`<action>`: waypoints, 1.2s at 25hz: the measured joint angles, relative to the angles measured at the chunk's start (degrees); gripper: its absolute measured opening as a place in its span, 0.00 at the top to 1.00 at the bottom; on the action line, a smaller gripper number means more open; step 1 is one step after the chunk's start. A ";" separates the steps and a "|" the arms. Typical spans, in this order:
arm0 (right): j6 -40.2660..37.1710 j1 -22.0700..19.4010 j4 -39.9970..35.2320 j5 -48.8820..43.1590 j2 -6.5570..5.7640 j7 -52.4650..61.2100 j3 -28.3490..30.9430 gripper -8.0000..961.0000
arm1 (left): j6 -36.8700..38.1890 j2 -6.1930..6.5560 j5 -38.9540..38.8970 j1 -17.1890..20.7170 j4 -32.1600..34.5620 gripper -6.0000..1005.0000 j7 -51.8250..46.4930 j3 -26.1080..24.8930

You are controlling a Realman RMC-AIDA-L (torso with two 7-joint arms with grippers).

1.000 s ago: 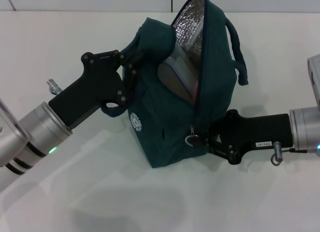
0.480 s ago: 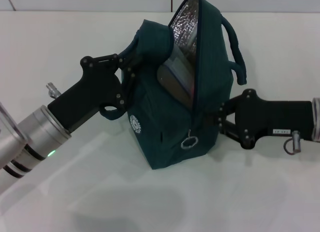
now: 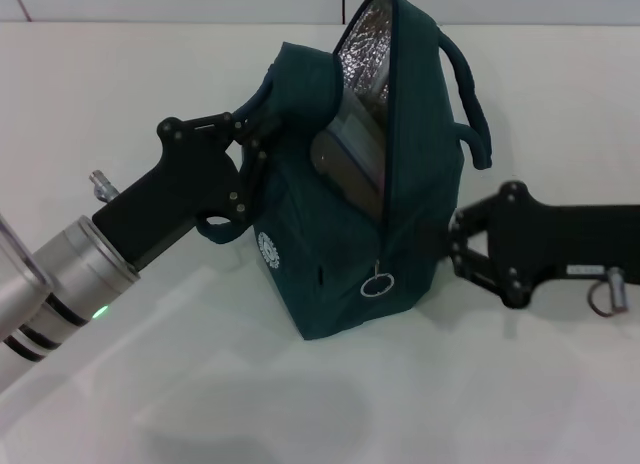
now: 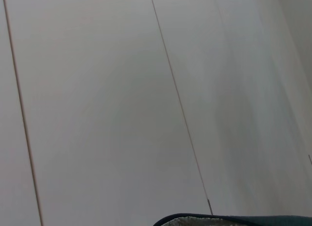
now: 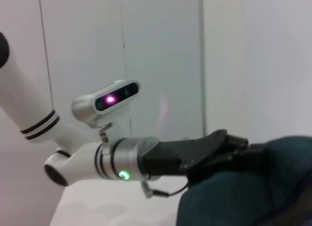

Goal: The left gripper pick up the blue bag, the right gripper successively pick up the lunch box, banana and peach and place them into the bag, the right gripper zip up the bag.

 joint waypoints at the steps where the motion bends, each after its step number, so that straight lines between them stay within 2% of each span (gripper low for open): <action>1: -0.35 0.09 -0.12 -1.00 -0.39 1.13 0.03 0.97 | 0.00 -0.01 -0.01 0.02 0.00 0.95 -0.01 0.00; 3: -0.78 0.64 -0.26 -4.67 -0.92 4.25 0.08 0.95 | 0.00 -0.03 -0.03 0.03 0.00 0.95 -0.01 0.00; 5: 0.48 1.14 -0.15 -7.92 -0.45 6.42 0.12 0.94 | 0.00 -0.03 -0.03 -0.05 0.00 0.95 -0.02 0.00; 6: 1.99 1.34 -0.10 -9.47 0.19 7.09 0.14 0.93 | 0.00 -0.02 -0.04 -0.11 0.00 0.95 -0.03 0.00; 8: 5.12 1.57 -0.10 -11.24 1.27 7.54 -0.33 0.86 | 0.00 -0.01 -0.02 -0.27 0.07 0.94 -0.04 0.00; 10: 7.72 2.04 -0.08 -11.51 1.78 7.60 -1.84 0.80 | 0.00 0.00 0.09 -0.49 0.18 0.94 -0.05 0.00; 17: 11.02 5.82 2.71 -10.37 1.87 7.79 -5.27 0.52 | 0.00 0.04 -0.08 -0.65 0.51 0.94 -0.10 0.00; 23: 10.85 8.56 4.93 -10.35 1.90 9.19 -7.61 0.52 | 0.01 0.05 -0.31 -0.67 0.48 0.94 -0.10 -0.01; 30: 11.74 9.46 5.23 -9.68 1.98 10.20 -9.49 0.55 | 0.01 -0.02 -0.24 -0.87 0.39 0.94 -0.09 -0.02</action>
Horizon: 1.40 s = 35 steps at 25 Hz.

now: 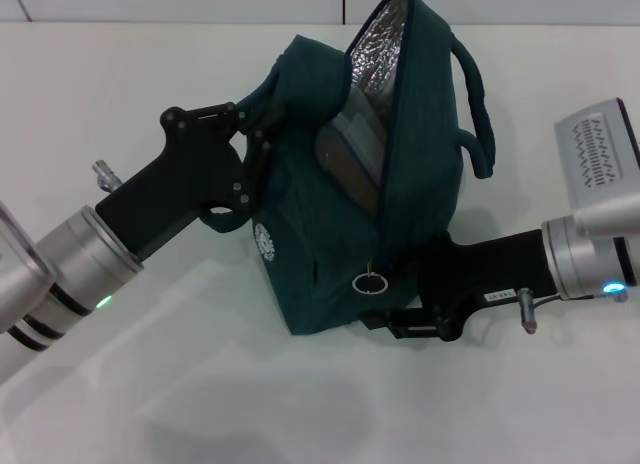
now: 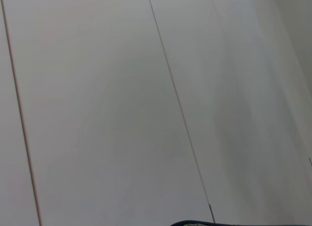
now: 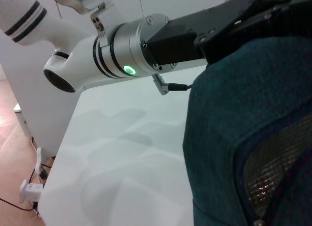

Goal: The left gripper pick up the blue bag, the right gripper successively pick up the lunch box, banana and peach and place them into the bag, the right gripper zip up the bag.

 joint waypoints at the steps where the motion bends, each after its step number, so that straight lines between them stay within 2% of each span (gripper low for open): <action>1: 0.10 0.05 0.04 0.02 0.00 0.16 -0.12 0.57 | 0.00 0.00 0.09 -0.12 -0.08 0.94 0.00 0.00; 14: 0.53 0.83 1.06 1.82 0.03 2.15 -3.12 0.57 | 0.02 -0.18 0.28 -0.30 -0.76 0.93 -0.46 0.02; 28: 2.77 -0.89 -0.23 5.10 0.03 2.03 -4.78 0.57 | 0.07 -0.09 0.41 -0.27 -0.92 0.93 -0.52 0.14; 33: 3.44 -0.60 0.17 5.23 0.03 1.96 -4.83 0.72 | 0.02 -0.02 0.45 -0.38 -0.92 0.93 -0.52 0.24; 35: 3.44 -0.83 -0.02 5.10 -0.05 1.94 -4.83 0.86 | 0.00 -0.01 0.45 -0.36 -0.87 0.93 -0.52 0.27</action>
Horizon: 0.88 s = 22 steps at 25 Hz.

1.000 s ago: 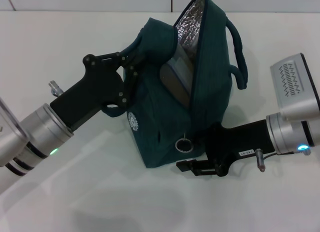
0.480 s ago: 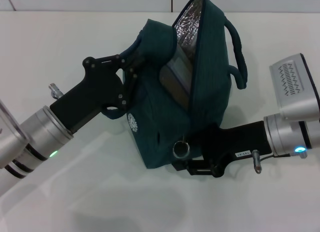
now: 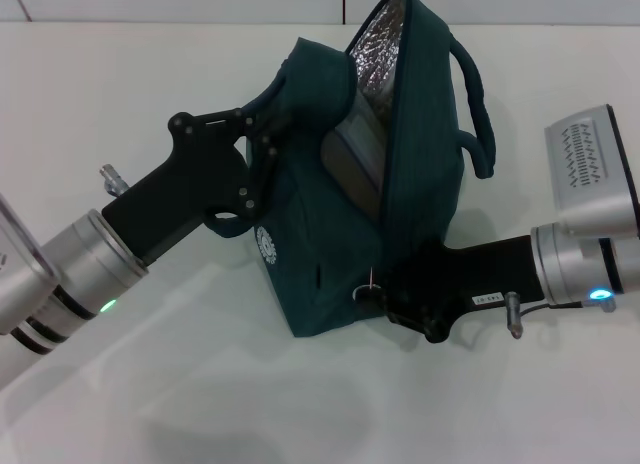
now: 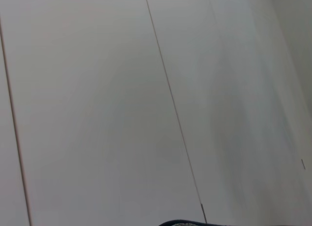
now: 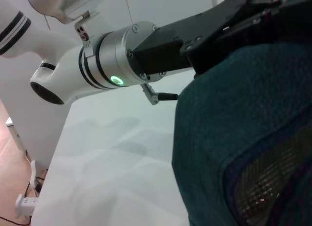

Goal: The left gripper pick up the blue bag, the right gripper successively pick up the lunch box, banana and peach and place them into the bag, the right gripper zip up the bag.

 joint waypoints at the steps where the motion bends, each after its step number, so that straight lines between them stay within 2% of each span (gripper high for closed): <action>1: -0.16 -0.13 -0.13 -0.12 -0.09 -0.01 0.01 0.94 | -0.01 0.01 -0.01 0.07 0.11 0.93 0.00 0.00; 6: -0.66 -1.68 -2.40 -0.05 -0.40 -0.54 0.43 0.98 | -0.02 0.08 -0.05 0.42 0.39 0.93 0.00 0.01; 13: -0.45 -7.39 -9.64 -0.16 -0.52 -2.44 2.67 0.98 | -0.01 0.17 -0.35 0.54 0.37 0.92 0.23 0.01; 22: -0.78 -10.33 -12.64 3.89 -0.40 -8.78 3.74 0.98 | -0.10 -0.01 -0.60 0.57 0.09 0.92 0.64 -0.20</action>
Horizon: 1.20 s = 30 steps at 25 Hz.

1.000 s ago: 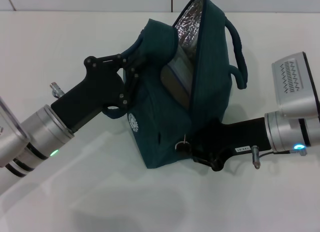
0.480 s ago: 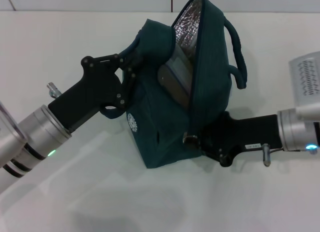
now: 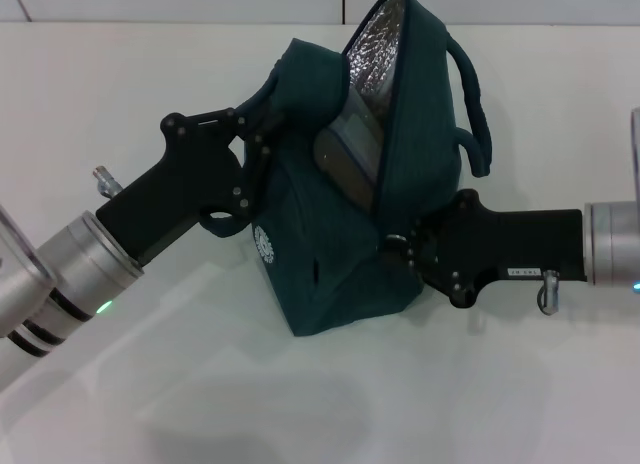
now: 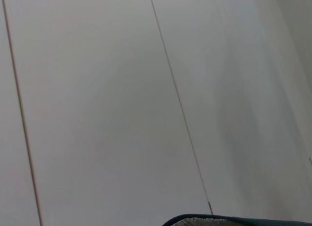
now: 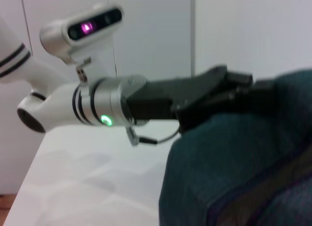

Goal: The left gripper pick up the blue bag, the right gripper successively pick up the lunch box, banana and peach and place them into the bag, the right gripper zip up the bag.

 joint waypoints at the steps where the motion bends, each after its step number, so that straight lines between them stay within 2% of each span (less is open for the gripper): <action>1: -0.17 -0.06 0.16 0.77 -0.02 -1.12 0.00 0.98 | 0.00 -0.07 -0.11 0.00 -0.08 0.92 0.02 -0.13; 9: -4.67 -0.68 0.59 3.26 0.04 -9.82 1.48 0.98 | 0.95 -0.27 -3.42 0.18 -2.35 0.92 -1.08 -0.59; 12: -5.22 -1.07 0.68 3.81 0.04 -12.39 1.51 0.98 | 2.85 -0.26 -4.21 0.20 -3.06 0.81 -5.13 -0.62; 15: -5.25 -1.09 0.92 3.67 0.03 -14.41 1.51 0.98 | 4.81 -0.06 -4.82 0.38 -2.96 0.71 -14.05 -0.67; 18: -5.35 -0.48 2.44 3.79 0.02 -16.96 1.33 0.98 | 6.28 0.21 -5.21 0.99 -2.66 0.46 -23.07 -0.66; 21: -6.03 -0.10 2.92 3.81 0.08 -18.07 1.05 0.98 | 8.85 0.32 -5.30 3.62 -2.02 0.40 -29.18 -0.60; 22: -6.44 -0.08 2.92 3.80 0.08 -18.24 1.06 0.98 | 10.45 0.36 -5.49 6.30 -0.73 0.38 -30.95 -0.53; 23: -6.89 -0.04 2.89 3.81 0.09 -18.41 1.10 0.98 | 10.45 0.36 -5.49 6.30 -0.73 0.36 -30.95 -0.53; 25: -7.51 0.00 2.79 4.05 0.08 -18.48 1.26 0.98 | 11.08 0.44 -5.10 9.36 0.63 0.31 -31.45 0.17; 27: -7.56 0.02 2.68 4.67 0.13 -18.49 1.34 0.98 | 11.20 0.65 -3.30 12.64 2.24 0.27 -30.56 2.54; 28: -7.49 0.02 2.61 4.97 0.14 -18.49 1.40 0.98 | 11.20 0.65 -3.30 12.64 2.24 0.25 -30.56 2.54; 29: -7.43 0.04 2.52 5.24 0.14 -18.50 1.57 0.98 | 10.89 0.82 -2.00 15.13 3.43 0.23 -28.60 5.64; 30: -7.38 0.17 2.50 5.42 0.12 -18.51 1.96 0.98 | 10.42 0.78 -1.81 16.16 3.61 0.21 -27.55 6.62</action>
